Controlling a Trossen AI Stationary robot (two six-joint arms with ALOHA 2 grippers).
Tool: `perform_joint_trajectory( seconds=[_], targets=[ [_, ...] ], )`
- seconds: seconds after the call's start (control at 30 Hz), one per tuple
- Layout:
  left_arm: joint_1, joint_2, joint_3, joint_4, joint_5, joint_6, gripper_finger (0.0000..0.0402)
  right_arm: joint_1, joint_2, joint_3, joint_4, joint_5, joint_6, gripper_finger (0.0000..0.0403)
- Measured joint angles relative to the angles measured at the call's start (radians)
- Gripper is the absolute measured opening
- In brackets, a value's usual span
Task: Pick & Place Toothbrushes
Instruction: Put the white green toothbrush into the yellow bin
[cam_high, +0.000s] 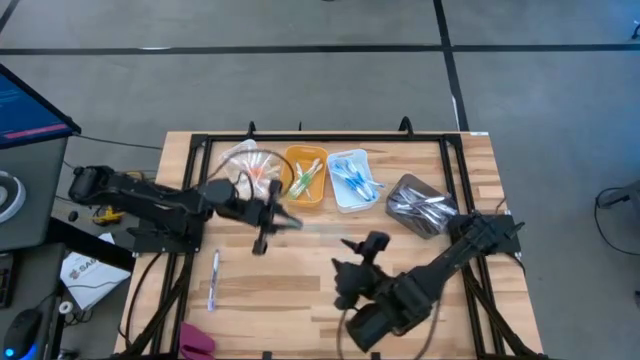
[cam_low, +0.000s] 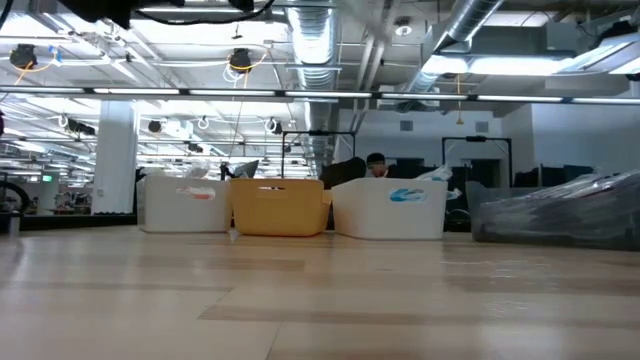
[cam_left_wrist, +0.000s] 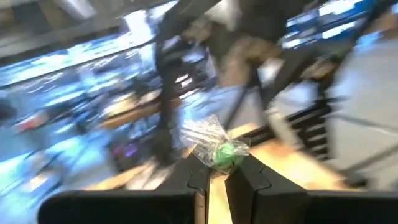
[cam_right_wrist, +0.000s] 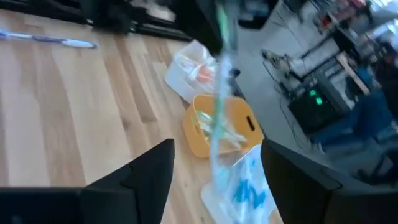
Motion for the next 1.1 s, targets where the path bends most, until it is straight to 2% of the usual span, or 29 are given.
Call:
perform_joint_trajectory(
  seconds=[0.1, 0.2, 0.47, 0.7, 0.8, 1.0, 1.1],
  targets=[
    [0.093, -0.031, 0.024, -0.096, -0.100, 0.001, 0.0019, 0.010, -0.053, 0.003, -0.004, 0.011, -0.087, 0.0233],
    [0.209, -0.045, 0.124, -0.292, -0.173, -0.001, 0.0020, 0.007, -0.124, 0.002, -0.005, 0.019, -0.155, 0.0231],
    [0.443, 0.040, 0.415, -0.790, -0.191, -0.021, 0.0018, -0.023, -0.281, -0.023, -0.004, 0.033, -0.193, 0.0230],
    [0.486, 0.160, 0.685, -1.197, -0.189, -0.021, 0.0019, -0.089, -0.424, -0.157, -0.005, 0.016, -0.257, 0.0230],
    [0.476, 0.219, 0.804, -1.353, -0.223, -0.020, 0.0019, -0.137, -0.492, -0.191, -0.005, -0.005, -0.285, 0.0230],
    [0.473, 0.357, 0.984, -1.429, -0.228, -0.001, 0.0020, -0.240, -0.627, -0.278, -0.004, -0.027, -0.315, 0.0230],
    [0.469, 0.409, 0.992, -1.446, -0.227, -0.001, 0.0020, -0.286, -0.695, -0.352, -0.004, -0.027, -0.317, 0.0230]
  ],
)
